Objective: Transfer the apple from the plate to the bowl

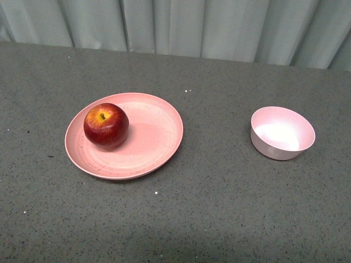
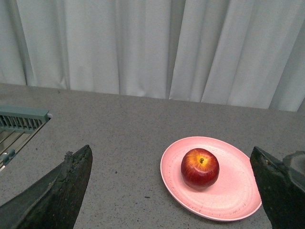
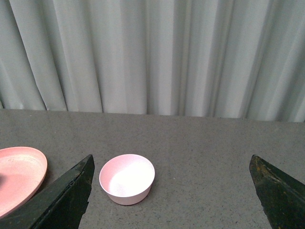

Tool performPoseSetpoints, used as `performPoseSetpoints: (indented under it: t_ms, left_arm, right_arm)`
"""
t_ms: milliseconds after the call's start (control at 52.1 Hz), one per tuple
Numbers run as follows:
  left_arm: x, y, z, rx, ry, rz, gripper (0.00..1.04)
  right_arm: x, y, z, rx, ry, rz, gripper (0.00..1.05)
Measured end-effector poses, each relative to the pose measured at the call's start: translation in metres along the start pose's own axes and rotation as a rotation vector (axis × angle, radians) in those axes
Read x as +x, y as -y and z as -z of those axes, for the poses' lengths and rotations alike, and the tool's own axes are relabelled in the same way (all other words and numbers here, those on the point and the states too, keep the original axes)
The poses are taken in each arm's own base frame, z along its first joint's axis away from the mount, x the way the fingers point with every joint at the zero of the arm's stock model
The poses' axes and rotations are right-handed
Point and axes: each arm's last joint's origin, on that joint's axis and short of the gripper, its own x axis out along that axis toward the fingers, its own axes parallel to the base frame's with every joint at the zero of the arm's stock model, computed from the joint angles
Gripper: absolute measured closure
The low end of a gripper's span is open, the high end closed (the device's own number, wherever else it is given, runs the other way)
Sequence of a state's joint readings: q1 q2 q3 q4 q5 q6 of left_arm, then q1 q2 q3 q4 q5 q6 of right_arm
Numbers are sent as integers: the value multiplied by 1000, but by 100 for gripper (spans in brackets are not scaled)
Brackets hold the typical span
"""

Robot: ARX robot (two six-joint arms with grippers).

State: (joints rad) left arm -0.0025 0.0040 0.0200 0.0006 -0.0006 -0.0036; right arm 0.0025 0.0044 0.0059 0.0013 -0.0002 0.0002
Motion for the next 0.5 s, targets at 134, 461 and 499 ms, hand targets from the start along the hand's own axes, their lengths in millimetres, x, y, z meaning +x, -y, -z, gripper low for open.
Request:
performPoseSetpoints:
  t_ms: [134, 461, 499]
  left_arm:
    - [0, 0, 0, 0, 0, 0, 7]
    - [0, 0, 0, 0, 0, 0, 7]
    - [0, 0, 0, 0, 0, 0, 7]
  right_arm:
    - [0, 0, 0, 0, 0, 0, 9]
    - [0, 0, 0, 0, 0, 0, 9]
    - [0, 0, 0, 0, 0, 0, 9]
